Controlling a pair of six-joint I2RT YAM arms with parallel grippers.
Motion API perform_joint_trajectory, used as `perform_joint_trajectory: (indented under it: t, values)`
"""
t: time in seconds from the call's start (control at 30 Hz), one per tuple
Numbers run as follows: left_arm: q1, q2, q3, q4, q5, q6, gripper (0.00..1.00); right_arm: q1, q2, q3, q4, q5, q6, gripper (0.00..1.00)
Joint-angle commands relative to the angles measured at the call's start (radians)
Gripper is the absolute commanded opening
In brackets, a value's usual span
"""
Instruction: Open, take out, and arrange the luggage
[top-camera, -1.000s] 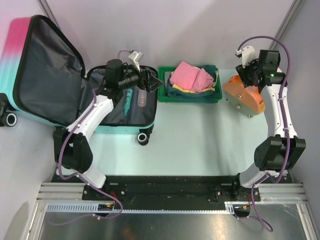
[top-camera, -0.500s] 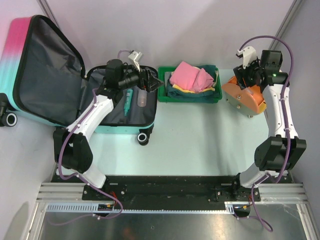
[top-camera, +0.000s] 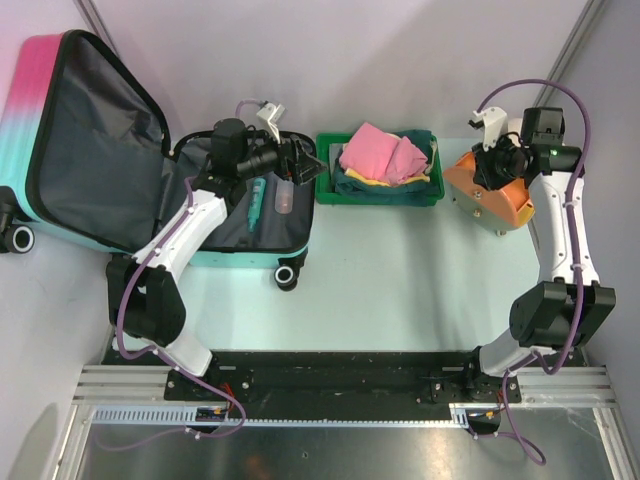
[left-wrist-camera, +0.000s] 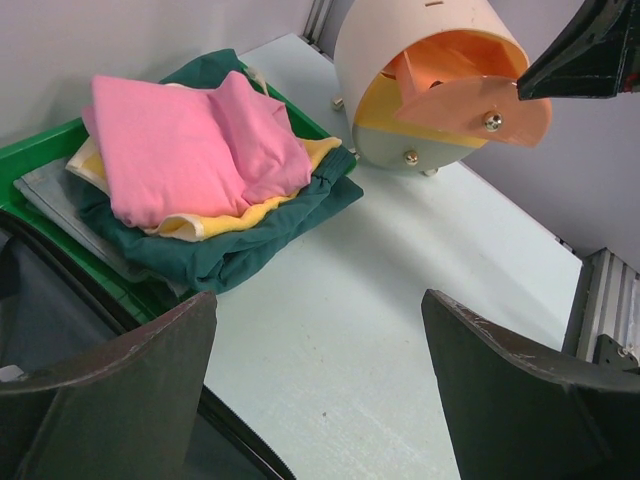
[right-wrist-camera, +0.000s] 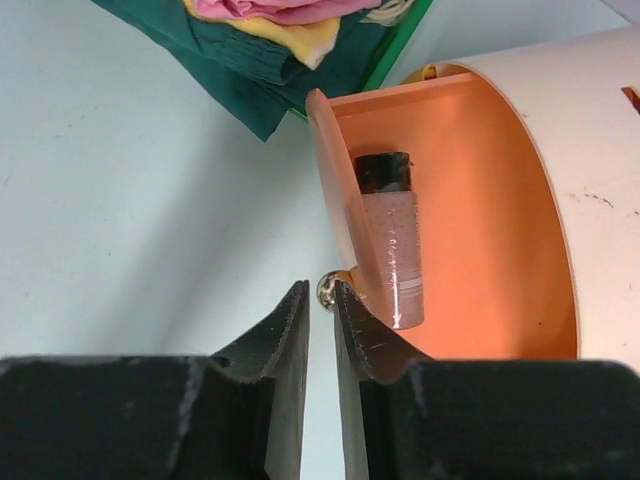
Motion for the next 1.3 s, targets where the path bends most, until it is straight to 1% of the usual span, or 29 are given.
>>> perform_joint_trajectory:
  t: [0.0,0.13,0.43,0.6,0.63,0.73,0.87,1.03,1.1,1.13,1.17,1.2,1.23,1.27]
  values:
    - [0.005,-0.019,0.018,0.005,-0.001,0.025,0.88,-0.001,0.017,0.012,0.041,0.100,0.040,0.20]
    - [0.006,-0.015,0.018,0.005,-0.001,0.027,0.88,-0.001,0.030,0.010,0.118,0.171,0.054,0.20]
    - [0.008,-0.006,0.015,0.005,-0.013,0.030,0.88,0.005,0.069,0.003,0.263,0.314,0.018,0.20]
    - [0.017,-0.006,0.011,0.002,-0.019,0.034,0.88,0.008,0.079,0.000,0.300,0.315,-0.024,0.21]
    - [0.019,-0.005,0.010,0.001,-0.022,0.034,0.88,0.011,0.076,-0.011,0.302,0.326,-0.033,0.21]
    - [0.023,-0.003,0.007,-0.001,-0.024,0.036,0.88,0.011,0.060,-0.066,0.384,0.366,-0.085,0.20]
    - [0.025,0.004,0.007,-0.002,-0.024,0.039,0.88,0.019,0.056,-0.115,0.454,0.435,-0.160,0.20]
    - [0.031,0.011,0.011,-0.002,-0.024,0.039,0.88,0.034,0.036,-0.151,0.510,0.453,-0.212,0.21]
    - [0.035,0.011,0.011,-0.004,-0.024,0.039,0.88,0.041,0.025,-0.155,0.511,0.437,-0.203,0.22]
    - [0.035,0.009,0.008,-0.004,-0.021,0.040,0.88,0.044,0.013,-0.146,0.476,0.414,-0.185,0.25]
    - [0.037,0.008,0.008,-0.004,-0.019,0.040,0.88,0.044,0.002,-0.140,0.454,0.324,-0.171,0.28]
    - [0.037,0.006,0.005,-0.004,-0.019,0.042,0.88,0.044,-0.009,-0.138,0.431,0.274,-0.163,0.33]
    - [0.040,0.006,0.002,-0.005,-0.016,0.045,0.88,0.044,-0.038,-0.138,0.367,0.218,-0.162,0.45]
    - [0.040,0.003,0.001,-0.005,-0.014,0.048,0.88,0.042,-0.050,-0.140,0.331,0.115,-0.169,0.50]
